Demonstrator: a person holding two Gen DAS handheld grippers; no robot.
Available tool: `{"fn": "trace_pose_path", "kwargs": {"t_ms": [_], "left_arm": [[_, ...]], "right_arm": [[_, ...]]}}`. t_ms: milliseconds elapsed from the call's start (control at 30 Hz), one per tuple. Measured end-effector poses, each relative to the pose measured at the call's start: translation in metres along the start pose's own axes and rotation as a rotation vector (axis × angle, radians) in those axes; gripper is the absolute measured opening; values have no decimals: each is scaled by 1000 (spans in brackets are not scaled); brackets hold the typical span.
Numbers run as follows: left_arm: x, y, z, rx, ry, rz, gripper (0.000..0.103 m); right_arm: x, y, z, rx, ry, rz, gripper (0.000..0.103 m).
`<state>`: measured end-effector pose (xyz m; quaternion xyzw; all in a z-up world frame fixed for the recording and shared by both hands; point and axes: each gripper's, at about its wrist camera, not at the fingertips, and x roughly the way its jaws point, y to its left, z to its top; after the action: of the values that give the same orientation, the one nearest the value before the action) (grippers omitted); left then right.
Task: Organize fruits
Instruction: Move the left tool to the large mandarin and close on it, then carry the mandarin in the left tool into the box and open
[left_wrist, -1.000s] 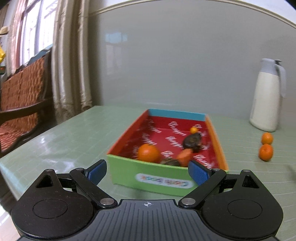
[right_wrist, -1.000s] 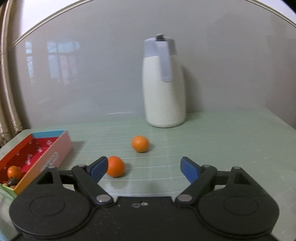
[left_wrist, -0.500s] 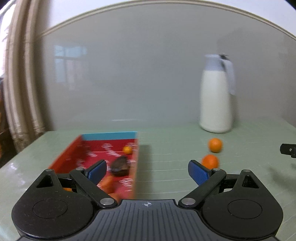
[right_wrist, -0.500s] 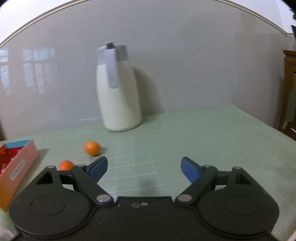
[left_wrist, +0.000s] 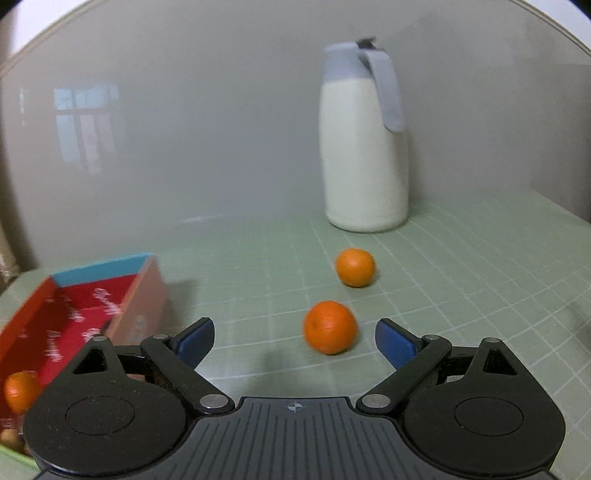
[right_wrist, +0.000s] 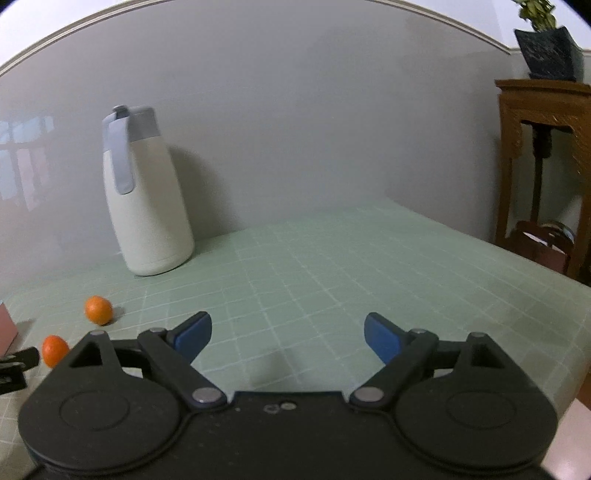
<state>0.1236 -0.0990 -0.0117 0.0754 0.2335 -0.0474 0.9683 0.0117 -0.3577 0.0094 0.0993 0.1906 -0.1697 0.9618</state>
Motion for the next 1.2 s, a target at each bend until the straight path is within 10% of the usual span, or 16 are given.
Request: {"fn": "trace_pose_path", "kwargs": {"t_ms": [533,667,1200], "left_arm": [[43,-16,7,-52,94,-61,73],[52,-15,7,-70,126,-75,41],[23,0,14,-75,39,-65,40]], "right_arm": [[4,-13,0,18,4,-15,90],[8,-11,2,18,9,-15,90],[4,-4,1,9,6,5,90]]}}
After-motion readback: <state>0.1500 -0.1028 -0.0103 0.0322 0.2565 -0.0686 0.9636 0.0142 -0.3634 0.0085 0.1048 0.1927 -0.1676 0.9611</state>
